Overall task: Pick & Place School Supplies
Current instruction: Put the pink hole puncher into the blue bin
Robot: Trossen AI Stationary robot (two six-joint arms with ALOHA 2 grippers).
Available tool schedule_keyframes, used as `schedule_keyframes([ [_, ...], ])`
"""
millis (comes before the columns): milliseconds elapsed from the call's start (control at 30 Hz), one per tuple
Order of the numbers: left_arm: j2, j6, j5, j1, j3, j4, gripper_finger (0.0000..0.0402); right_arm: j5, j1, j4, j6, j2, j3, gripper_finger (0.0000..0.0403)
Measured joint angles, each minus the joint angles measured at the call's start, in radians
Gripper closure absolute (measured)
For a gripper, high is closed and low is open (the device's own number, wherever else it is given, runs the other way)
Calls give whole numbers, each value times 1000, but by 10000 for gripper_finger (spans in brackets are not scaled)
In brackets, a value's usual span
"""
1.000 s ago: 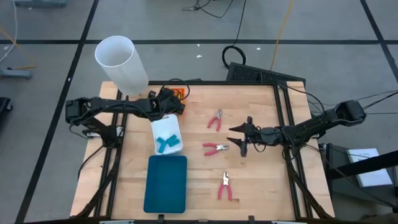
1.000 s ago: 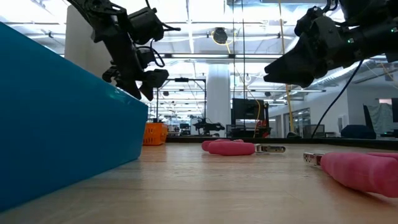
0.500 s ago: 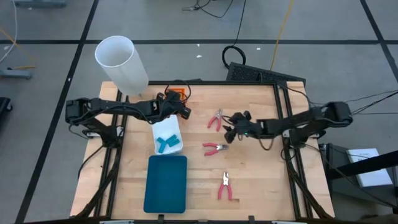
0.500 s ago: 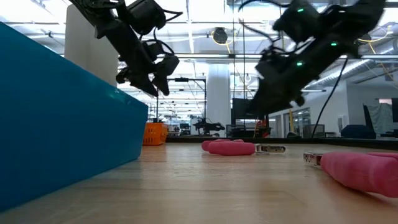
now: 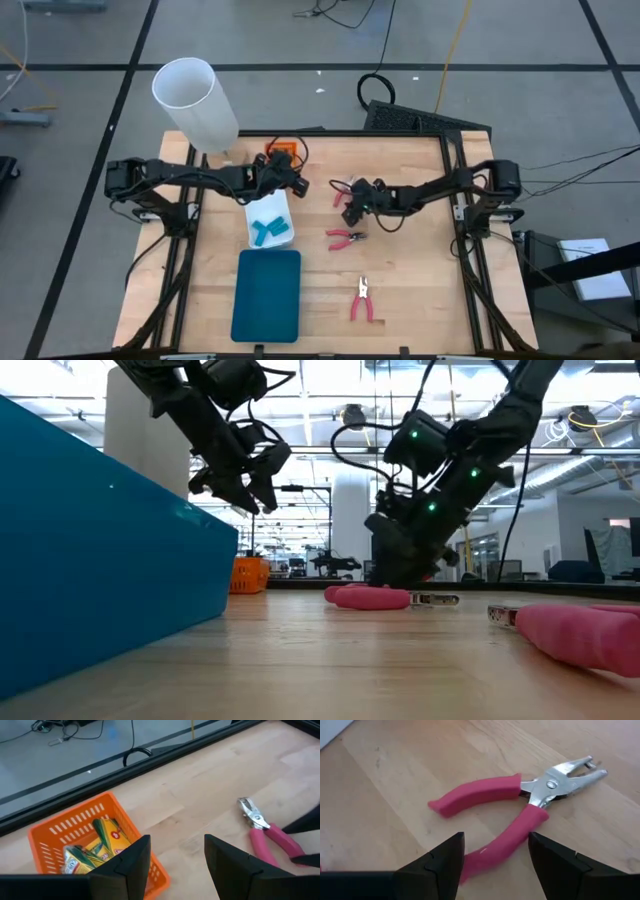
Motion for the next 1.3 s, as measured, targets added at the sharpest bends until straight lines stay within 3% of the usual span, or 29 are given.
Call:
schedule_keyframes([
  [233,0,3,1,-17,0,0,210,-8,-16,-64,-2,23,0,221],
  [600,0,-1,1,-22,0,-2,211,-37,-10,-84,-122,2,-3,368],
  [800,0,-2,1,-38,0,-2,211,-23,-8,-97,-254,-102,-14,368],
  [967,0,-7,1,-57,0,5,210,163,22,-113,-367,-260,-7,368],
  [1167,0,29,41,-103,0,137,211,545,139,-84,-516,-406,-7,368],
  [1300,23,102,124,-147,0,298,210,685,226,98,-652,-429,-51,368],
])
